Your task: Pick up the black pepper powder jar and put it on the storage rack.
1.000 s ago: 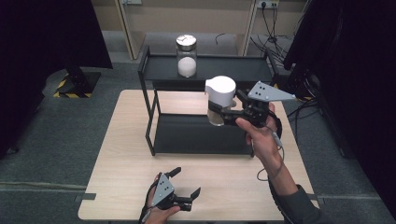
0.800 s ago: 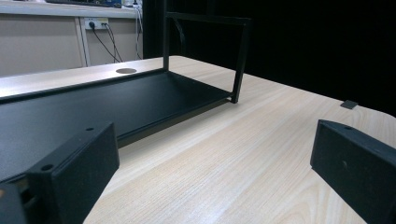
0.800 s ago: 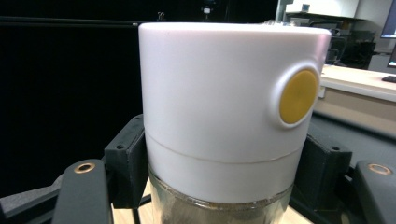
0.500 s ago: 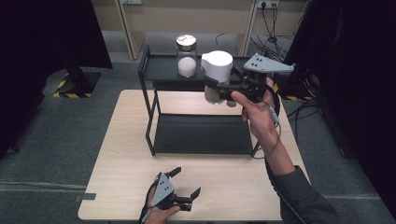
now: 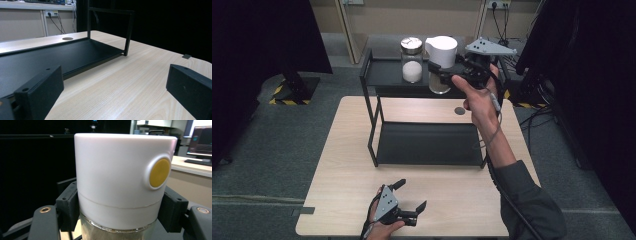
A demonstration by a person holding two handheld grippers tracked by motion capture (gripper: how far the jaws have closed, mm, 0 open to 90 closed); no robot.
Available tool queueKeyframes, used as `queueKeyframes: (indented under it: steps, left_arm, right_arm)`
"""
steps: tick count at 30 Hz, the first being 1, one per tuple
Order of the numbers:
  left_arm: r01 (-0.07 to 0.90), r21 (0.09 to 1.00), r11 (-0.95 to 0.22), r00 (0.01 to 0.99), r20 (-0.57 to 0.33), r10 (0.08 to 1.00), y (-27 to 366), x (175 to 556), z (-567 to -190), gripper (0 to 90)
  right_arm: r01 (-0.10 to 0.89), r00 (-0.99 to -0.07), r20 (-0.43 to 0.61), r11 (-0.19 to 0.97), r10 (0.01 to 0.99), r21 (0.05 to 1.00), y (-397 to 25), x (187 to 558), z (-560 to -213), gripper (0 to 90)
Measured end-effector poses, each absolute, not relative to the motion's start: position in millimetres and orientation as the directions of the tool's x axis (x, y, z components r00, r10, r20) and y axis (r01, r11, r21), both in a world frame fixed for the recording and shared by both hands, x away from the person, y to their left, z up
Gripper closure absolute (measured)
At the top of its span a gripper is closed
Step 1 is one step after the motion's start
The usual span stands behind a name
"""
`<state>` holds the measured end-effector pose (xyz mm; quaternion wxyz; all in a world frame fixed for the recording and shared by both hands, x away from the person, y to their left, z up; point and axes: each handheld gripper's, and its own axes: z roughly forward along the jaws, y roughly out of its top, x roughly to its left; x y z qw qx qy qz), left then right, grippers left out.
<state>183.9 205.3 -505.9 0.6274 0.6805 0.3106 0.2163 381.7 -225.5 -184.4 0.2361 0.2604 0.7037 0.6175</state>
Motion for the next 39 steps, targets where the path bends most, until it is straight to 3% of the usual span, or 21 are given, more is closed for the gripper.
queueKeyframes:
  steps: [24, 36, 39]
  left_arm:
    - [0.146, 0.989, -0.011, 0.713, -0.097, 0.695, 207.1, 183.7, -506.0, 0.7]
    - [0.143, 0.99, -0.019, 0.716, -0.09, 0.693, 206.6, 183.4, -505.6, 0.7]
    - [0.143, 0.989, -0.021, 0.716, -0.089, 0.693, 206.2, 183.4, -505.7, 0.7]
  right_arm:
    - [0.08, -0.632, -0.017, 0.086, 0.775, 0.993, -205.5, 414.5, -198.3, 30.8]
    - [0.066, -0.634, -0.006, 0.063, 0.773, 0.996, -209.5, 417.2, -209.9, 30.4]
    - [0.049, -0.632, -0.031, 0.081, 0.774, 0.996, -208.5, 415.7, -210.9, 25.9]
